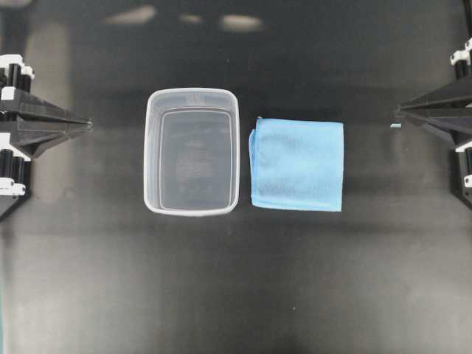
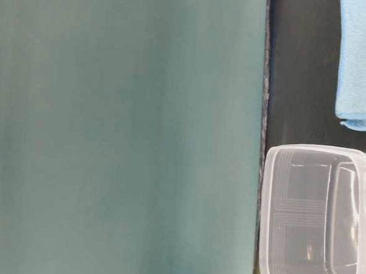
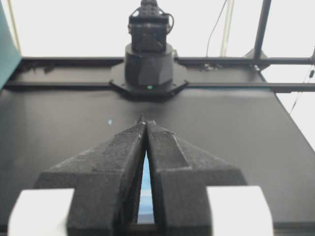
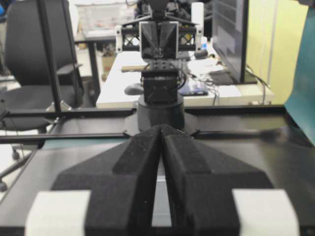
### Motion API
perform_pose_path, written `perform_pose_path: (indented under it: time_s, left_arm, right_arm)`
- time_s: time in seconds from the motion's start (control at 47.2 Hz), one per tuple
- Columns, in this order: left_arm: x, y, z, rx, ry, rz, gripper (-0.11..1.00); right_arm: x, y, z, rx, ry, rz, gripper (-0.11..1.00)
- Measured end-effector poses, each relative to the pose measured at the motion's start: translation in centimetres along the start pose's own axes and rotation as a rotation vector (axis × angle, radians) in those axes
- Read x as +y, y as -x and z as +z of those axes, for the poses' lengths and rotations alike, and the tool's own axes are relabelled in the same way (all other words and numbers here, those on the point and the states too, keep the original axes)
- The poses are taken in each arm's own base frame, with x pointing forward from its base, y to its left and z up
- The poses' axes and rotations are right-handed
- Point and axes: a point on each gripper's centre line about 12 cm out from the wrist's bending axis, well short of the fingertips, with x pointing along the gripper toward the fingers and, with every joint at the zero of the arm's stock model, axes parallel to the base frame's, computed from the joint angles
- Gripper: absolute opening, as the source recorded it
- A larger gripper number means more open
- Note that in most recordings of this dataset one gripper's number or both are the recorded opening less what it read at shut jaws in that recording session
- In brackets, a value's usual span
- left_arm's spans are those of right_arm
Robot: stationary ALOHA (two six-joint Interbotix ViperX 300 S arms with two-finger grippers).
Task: Place the blue towel into the container with the left arm.
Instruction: 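Move the left gripper out over the clear container toward the towel, then extend the left gripper over the blue towel and lower it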
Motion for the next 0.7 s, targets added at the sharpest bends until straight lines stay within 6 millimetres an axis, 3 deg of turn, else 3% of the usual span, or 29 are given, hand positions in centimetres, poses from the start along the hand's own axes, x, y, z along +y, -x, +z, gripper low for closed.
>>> perform_pose_path:
  time_s: [0.085,0.233,0.55,0.698]
  left_arm:
    - [0.1,-0.5,0.2,0.037,0.009,0.002,0.00]
    - [0.7,-2.7,1.3,0.148,0.034,0.030,0.00]
    - [0.8,-10.0,3.0,0.392,0.020,0.032,0.00]
    - [0.9,-13.7,2.5,0.515,-0.003,0.030,0.00]
  right_arm:
    - [0.0,0.1,0.1,-0.005,-0.005,0.001,0.00]
    - [-0.1,0.9,0.4,0.006,-0.012,-0.005,0.00]
    - [-0.1,3.2,0.1,0.116,-0.049,-0.011,0.00]
    - [-0.1,3.8,-0.1,0.152,-0.060,-0.012,0.05]
